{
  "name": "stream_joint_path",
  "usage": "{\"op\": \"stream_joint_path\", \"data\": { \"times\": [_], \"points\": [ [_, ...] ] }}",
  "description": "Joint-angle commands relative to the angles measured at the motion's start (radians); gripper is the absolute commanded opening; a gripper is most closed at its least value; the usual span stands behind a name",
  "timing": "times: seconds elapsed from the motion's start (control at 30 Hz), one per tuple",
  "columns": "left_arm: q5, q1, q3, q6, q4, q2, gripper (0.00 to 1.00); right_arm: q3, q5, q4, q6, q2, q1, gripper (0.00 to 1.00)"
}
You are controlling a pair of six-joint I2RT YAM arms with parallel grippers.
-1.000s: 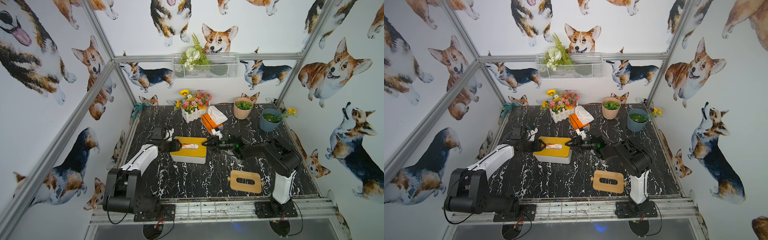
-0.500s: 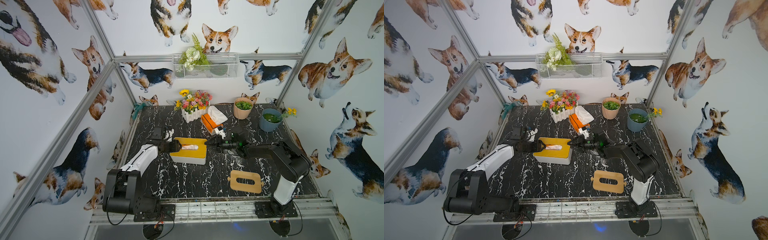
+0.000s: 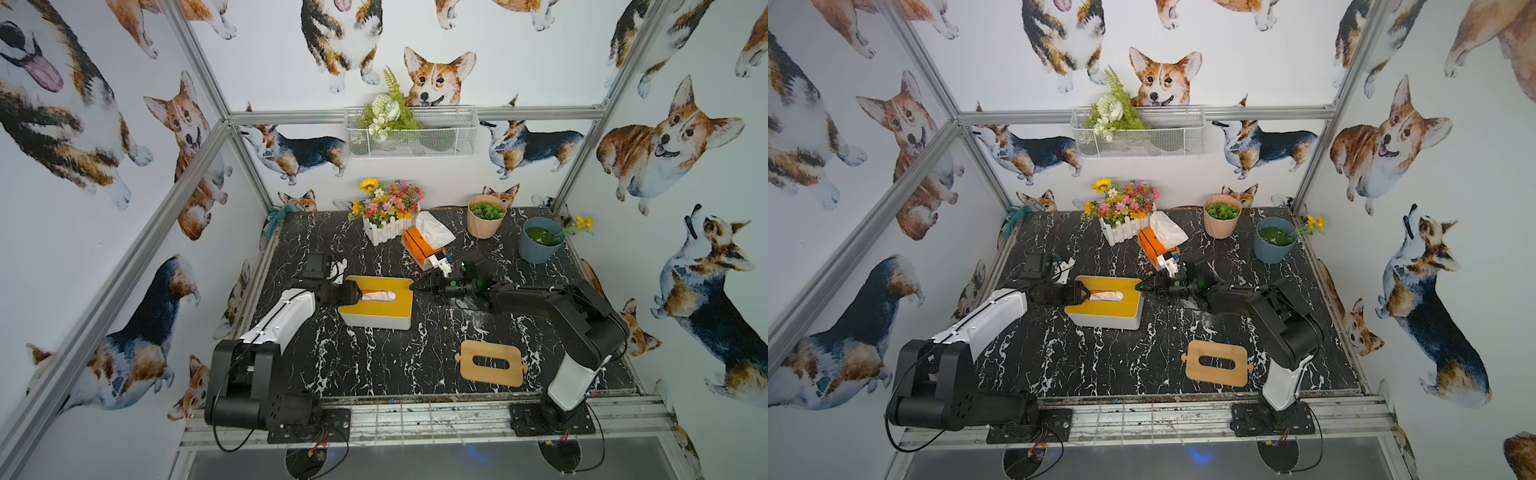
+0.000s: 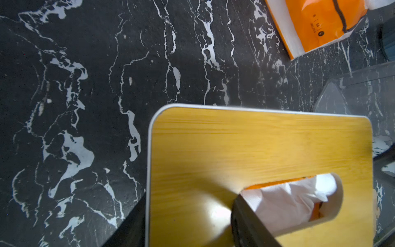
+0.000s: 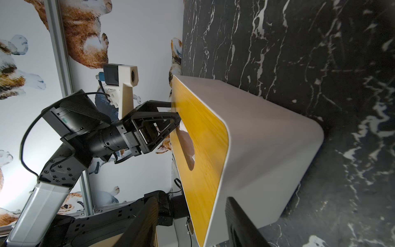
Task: Put the tissue paper into the tissue box
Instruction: Close the box lid on the tissue box.
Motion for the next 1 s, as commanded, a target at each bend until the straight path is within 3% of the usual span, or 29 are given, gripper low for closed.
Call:
{"op": "stream_joint_path", "data": {
  "times": [0.0, 0.2, 0.53, 0.77, 0.97],
  "points": [
    [0.015, 0.001, 0.013, -0.007, -0.013, -0.01, 0.49, 0.029, 0.019, -0.047, -0.047, 0.015, 0.018, 0.55],
    [0.013, 0.001, 0.014, -0.015, -0.022, -0.027, 0.53, 0.078, 0.085, -0.136, -0.111, 0.062, 0.05, 0.52],
    [0.017, 0.0, 0.008, -0.019, -0.034, -0.074, 0.66, 0.078, 0.103, -0.127, -0.113, 0.102, 0.061, 0.31],
    [0.018, 0.001, 0.017, -0.029, -0.039, -0.139, 0.81, 0.102, 0.109, -0.166, -0.134, 0.095, 0.061, 0.32],
    [0.052, -0.001, 0.021, -0.049, -0.03, -0.18, 0.83, 0.144, 0.139, -0.259, -0.199, 0.061, 0.059, 0.39]
  ]
}}
